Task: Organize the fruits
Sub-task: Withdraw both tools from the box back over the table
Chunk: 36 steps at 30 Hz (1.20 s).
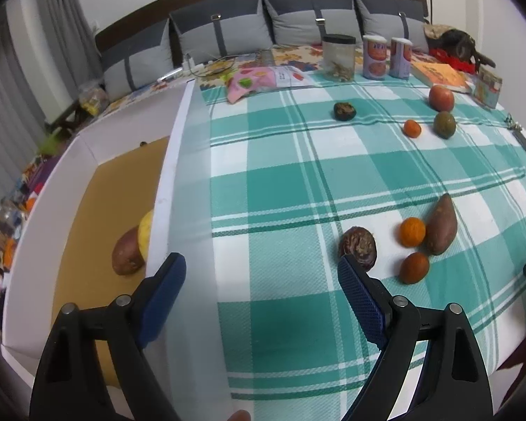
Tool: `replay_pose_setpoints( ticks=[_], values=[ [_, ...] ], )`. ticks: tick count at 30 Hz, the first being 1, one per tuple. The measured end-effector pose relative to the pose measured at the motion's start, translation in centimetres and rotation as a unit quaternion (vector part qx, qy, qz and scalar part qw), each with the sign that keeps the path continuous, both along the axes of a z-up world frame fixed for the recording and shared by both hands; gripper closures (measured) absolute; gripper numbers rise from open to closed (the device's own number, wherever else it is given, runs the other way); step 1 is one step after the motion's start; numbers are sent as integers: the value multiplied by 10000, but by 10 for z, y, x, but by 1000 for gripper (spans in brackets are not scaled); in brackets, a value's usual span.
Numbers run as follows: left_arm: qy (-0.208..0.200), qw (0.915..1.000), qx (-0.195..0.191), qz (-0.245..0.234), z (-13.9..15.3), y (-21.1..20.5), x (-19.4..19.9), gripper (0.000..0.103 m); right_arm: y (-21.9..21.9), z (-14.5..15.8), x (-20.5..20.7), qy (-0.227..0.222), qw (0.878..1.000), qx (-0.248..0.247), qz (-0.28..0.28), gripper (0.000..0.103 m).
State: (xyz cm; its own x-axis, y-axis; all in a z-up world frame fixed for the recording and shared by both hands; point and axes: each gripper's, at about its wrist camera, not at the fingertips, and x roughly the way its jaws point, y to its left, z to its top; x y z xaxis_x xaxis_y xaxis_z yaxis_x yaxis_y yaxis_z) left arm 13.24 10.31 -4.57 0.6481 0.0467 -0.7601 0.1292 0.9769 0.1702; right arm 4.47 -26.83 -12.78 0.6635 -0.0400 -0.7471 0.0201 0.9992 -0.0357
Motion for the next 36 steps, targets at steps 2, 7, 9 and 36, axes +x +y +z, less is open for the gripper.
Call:
replay_pose_setpoints(
  ticks=[2,7,9,36],
  values=[
    [-17,10000,26,2,2,2,-1,13,0,0,-1,-18,10000,-12,-3,0],
    [58,9999,129,-10,3,7,0,13,-3,1,-2,-25,10000,10,-52,0],
    [92,9998,181,-14,3,10,-1,13,-4,1,-1,-17,10000,20,-72,0],
    [-140,9917,-1262,-190,-43,-80,-60,13,-1,-17,2,257,9997,-47,-30,0]
  ],
)
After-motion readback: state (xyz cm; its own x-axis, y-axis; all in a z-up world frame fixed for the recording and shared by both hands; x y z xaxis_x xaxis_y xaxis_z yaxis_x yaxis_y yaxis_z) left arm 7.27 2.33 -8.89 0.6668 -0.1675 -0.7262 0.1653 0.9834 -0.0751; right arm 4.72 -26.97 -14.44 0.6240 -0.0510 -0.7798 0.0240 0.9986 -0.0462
